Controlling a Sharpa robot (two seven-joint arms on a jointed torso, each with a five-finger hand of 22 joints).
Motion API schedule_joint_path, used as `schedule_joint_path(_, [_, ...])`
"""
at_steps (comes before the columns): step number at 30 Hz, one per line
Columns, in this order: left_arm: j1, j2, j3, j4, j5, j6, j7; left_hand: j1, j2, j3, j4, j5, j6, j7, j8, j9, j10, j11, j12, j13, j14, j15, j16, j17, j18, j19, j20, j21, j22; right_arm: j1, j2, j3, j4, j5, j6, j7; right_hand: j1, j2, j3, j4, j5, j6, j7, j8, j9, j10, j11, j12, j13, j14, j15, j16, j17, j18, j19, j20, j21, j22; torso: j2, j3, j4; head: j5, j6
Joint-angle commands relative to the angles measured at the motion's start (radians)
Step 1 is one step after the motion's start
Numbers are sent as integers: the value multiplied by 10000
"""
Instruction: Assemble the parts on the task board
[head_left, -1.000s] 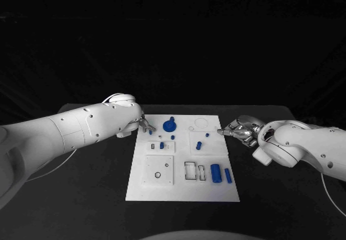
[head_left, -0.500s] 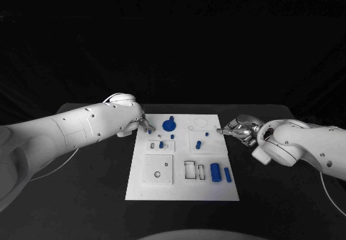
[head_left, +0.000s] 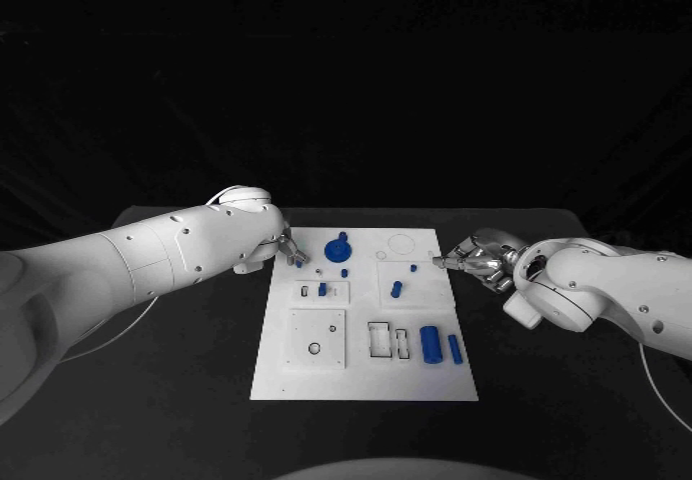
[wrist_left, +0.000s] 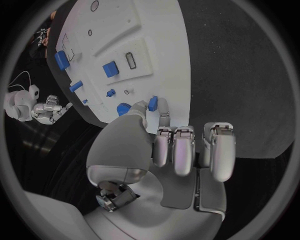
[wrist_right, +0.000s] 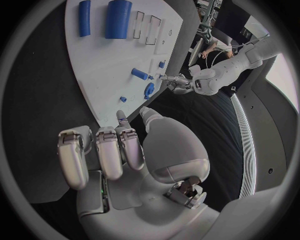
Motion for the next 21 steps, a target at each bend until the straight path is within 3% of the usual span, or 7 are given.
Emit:
schedule_joint_path(1, [-3,36,4,-1,35,196,149,305,37,174,0,93,-13,-79,-59,-20,1058,-65,25,2635,1061,26,26,2634,-73,1053,13,24,2635,-4,1,-2,13,-112,137,-41,116,-18,-56,5,50,-60,-9,22,17,1047,95,28,2635,1079,68,41,2627,-67,1047,104,45,2629,-2,-1,7,-8,3])
schedule_joint_path(5, [-8,41,4,-10,46,131,242,685,73,447,-1,253,-31,-95,-95,-26,1058,-80,25,2635,1061,24,26,2634,-73,1053,13,24,2635,-4,-1,-2,9,-113,139,-55,116,-18,-56,5,50,-60,-9,22,17,1047,95,28,2635,1079,68,41,2627,-67,1047,104,45,2629,-6,-2,4,-8,10])
schedule_joint_path(14, [-16,44,3,-14,104,107,561,1509,2,1346,-1,1494,-67,-102,-145,0,1058,-92,25,2635,1061,22,26,2634,-73,1053,15,24,2635,-4,12,-2,7,-120,146,-77,123,-18,-63,6,52,-79,-7,21,18,1047,96,28,2635,1079,68,41,2627,-67,1047,105,45,2629,0,-2,8,-4,29])
schedule_joint_path(21, [-17,19,3,35,146,-23,792,1887,-254,2689,-18,1642,-46,-34,-121,102,1058,-46,25,2635,1061,26,26,2634,-73,1053,43,24,2635,-4,3,-2,6,-130,142,-91,123,-18,-63,6,52,-79,-7,21,18,1047,96,28,2635,1079,68,41,2627,-67,1047,105,45,2629,-3,-6,12,-8,20])
